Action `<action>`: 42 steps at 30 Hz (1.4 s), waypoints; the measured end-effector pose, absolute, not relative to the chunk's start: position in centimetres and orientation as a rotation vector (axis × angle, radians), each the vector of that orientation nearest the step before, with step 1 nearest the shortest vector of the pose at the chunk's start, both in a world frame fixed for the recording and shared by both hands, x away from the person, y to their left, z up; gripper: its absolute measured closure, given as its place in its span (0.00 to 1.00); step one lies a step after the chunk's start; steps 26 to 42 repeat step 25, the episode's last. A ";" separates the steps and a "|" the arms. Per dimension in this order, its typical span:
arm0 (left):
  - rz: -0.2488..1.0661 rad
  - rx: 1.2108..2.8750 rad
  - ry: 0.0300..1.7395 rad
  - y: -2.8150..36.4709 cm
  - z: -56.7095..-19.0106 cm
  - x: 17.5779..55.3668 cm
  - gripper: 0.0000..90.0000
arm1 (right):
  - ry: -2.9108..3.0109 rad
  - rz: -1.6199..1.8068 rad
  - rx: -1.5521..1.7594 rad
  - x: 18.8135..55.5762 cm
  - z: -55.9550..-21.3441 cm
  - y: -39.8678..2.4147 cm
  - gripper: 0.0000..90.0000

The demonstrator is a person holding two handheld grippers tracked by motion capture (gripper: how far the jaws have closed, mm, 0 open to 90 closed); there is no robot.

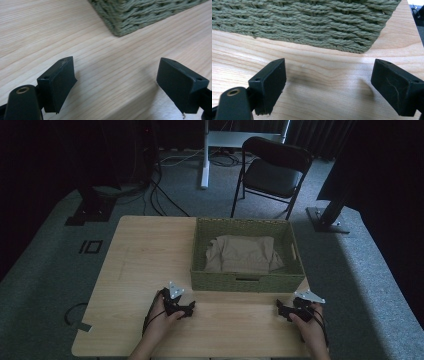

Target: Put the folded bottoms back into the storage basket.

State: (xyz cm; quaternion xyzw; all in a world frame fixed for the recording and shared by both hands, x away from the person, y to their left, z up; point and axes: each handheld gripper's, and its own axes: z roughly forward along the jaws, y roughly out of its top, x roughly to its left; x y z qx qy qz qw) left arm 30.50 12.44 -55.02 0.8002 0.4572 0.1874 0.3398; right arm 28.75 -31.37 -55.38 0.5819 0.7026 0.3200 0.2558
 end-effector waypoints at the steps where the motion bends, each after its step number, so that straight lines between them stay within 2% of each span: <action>1: 0.502 2.079 1.205 12.4 -55.1 30.5 0.18 | 1.907 0.869 1.579 28.7 -55.4 -31.4 0.14; 2: 0.542 2.067 1.256 12.5 -55.1 30.4 0.18 | 1.917 0.832 1.603 28.8 -55.5 -31.4 0.14; 8: 0.587 2.016 1.369 12.5 -55.1 30.4 0.16 | 1.895 0.828 1.630 28.8 -55.5 -31.4 0.14; 17: 0.606 1.983 1.433 12.2 -55.1 30.3 0.13 | 1.811 0.793 1.701 29.0 -55.5 -30.9 0.14; 42: 0.608 1.978 1.440 12.2 -55.1 30.3 0.13 | 1.802 0.789 1.707 29.1 -55.5 -30.8 0.14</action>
